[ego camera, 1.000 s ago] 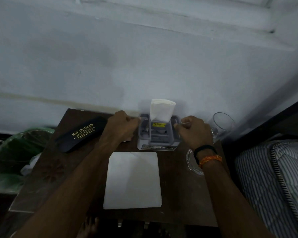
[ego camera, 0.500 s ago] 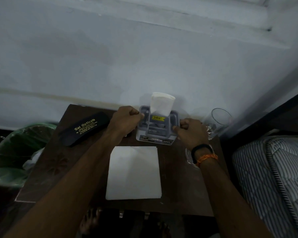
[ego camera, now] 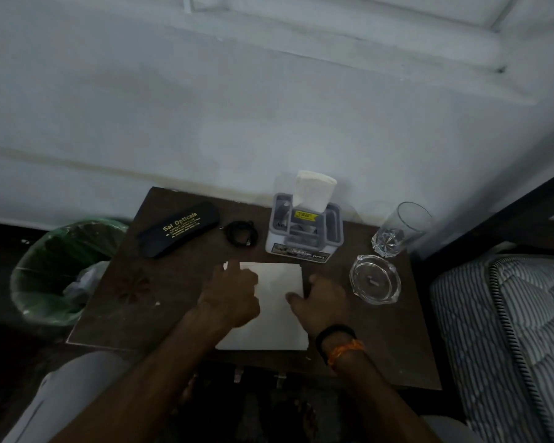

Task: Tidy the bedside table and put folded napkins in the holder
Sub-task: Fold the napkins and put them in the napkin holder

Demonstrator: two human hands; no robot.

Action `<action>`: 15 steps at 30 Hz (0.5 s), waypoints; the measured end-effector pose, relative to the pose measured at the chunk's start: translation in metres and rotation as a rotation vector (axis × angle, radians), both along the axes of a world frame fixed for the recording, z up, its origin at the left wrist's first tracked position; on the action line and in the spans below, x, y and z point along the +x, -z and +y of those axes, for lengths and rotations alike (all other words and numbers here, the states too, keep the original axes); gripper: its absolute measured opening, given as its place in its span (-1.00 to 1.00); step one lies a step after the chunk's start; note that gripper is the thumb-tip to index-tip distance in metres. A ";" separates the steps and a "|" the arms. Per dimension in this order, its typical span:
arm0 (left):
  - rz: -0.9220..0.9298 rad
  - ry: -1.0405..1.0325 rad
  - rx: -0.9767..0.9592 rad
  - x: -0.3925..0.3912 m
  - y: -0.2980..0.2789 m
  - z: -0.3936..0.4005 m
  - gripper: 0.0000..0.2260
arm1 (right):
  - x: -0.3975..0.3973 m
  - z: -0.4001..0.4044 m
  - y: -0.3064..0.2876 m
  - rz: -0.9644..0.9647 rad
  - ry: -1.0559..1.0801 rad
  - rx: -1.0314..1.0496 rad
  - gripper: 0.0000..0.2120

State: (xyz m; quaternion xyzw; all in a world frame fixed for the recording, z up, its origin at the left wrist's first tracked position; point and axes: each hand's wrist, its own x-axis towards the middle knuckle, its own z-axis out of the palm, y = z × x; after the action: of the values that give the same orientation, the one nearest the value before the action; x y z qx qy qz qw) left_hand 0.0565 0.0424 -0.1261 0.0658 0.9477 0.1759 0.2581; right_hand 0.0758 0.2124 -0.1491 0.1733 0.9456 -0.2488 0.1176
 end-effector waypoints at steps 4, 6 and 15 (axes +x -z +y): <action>-0.012 0.080 -0.045 0.004 0.005 -0.008 -0.51 | 0.005 -0.015 0.005 0.017 0.114 -0.129 -0.54; -0.018 0.123 -0.071 0.006 0.006 -0.011 -0.49 | 0.005 -0.017 0.003 0.023 0.234 -0.296 -0.62; -0.049 0.129 -0.038 -0.001 0.004 -0.011 -0.53 | 0.001 -0.024 0.005 0.005 0.399 -0.613 -0.61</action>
State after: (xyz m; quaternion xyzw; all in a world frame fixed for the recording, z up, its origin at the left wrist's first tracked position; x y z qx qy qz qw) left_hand 0.0551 0.0316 -0.1300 0.1177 0.9379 0.1425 0.2934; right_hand 0.0768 0.1881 -0.1537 0.3106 0.7749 -0.5393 0.1109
